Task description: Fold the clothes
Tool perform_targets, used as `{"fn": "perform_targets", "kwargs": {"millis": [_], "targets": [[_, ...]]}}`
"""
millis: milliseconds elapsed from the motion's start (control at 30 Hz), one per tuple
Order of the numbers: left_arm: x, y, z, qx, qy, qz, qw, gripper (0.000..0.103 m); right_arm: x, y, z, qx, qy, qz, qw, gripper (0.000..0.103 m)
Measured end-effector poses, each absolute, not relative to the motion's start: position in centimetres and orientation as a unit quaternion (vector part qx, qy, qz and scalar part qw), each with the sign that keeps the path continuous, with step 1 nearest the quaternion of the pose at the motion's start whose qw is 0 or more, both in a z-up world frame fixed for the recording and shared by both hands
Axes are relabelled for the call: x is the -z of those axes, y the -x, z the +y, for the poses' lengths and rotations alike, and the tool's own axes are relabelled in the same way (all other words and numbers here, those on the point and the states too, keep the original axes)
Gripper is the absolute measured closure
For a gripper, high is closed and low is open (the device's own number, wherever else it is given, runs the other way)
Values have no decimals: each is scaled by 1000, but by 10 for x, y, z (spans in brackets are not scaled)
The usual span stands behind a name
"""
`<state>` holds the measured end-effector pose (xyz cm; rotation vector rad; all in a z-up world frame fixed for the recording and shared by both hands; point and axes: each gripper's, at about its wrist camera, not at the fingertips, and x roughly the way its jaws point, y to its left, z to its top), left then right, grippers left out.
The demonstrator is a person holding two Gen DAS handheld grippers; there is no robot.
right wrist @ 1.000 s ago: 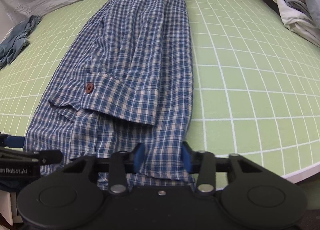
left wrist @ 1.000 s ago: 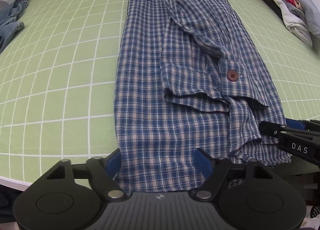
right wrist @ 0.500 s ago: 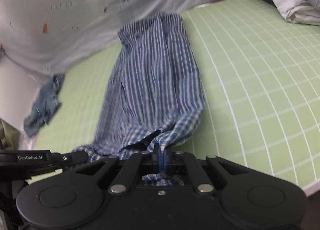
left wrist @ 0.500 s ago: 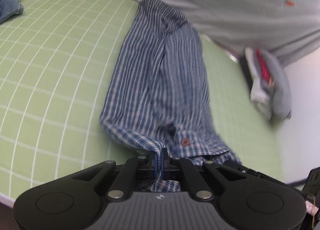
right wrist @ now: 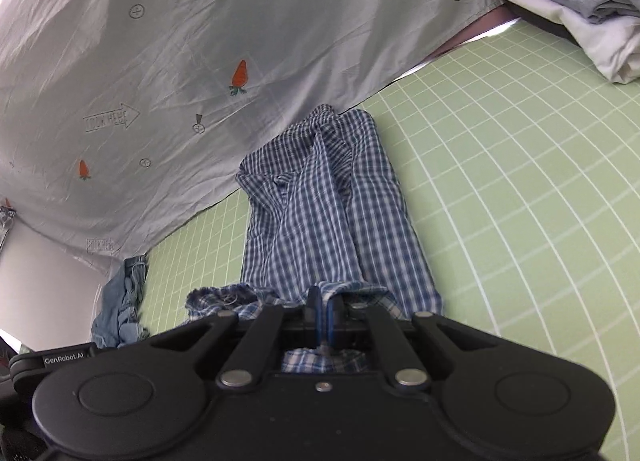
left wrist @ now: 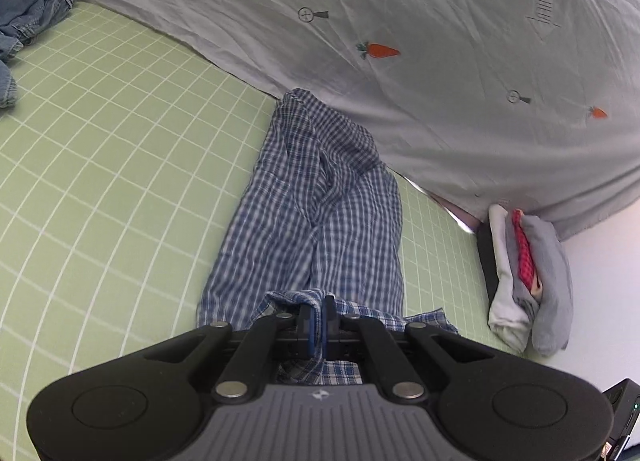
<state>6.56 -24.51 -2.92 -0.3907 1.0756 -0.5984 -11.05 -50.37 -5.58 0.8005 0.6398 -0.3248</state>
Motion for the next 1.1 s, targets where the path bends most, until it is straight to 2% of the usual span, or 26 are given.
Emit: {"fn": "perform_targets", "kwargs": {"millis": [200,267,333,367,433,600,667,833,933,967,1000,1033,1100], "targets": [[72,-117,-266,256,190,549,773,99,96,59,-534,169,-410,356,823,96],[77,-136,-272,257,193,553,769,93,107,44,-548,171,-441,358,805,87],[80,-155,-279,261,195,551,768,74,111,31,-563,174,-462,348,797,76],[80,-163,-282,263,193,544,773,68,110,25,-571,177,-468,340,796,69],[76,-174,-285,250,185,529,789,47,105,14,-585,192,-460,319,806,65],[66,-182,-278,220,192,500,815,28,92,10,-597,218,-421,302,827,57],[68,-176,-273,211,181,505,817,27,88,15,-594,228,-395,306,836,51],[83,-149,-265,208,161,536,802,26,98,39,-575,225,-380,334,833,44],[98,-133,-265,211,151,563,785,28,111,48,-561,215,-389,355,822,43],[103,-129,-265,216,146,567,782,28,115,49,-557,212,-393,361,819,47],[108,-126,-265,220,141,570,779,32,117,49,-554,212,-396,364,816,50],[113,-125,-263,207,131,579,778,43,120,49,-552,213,-397,367,814,54],[121,-125,-259,182,109,590,779,49,123,43,-549,225,-384,380,811,56]]}}
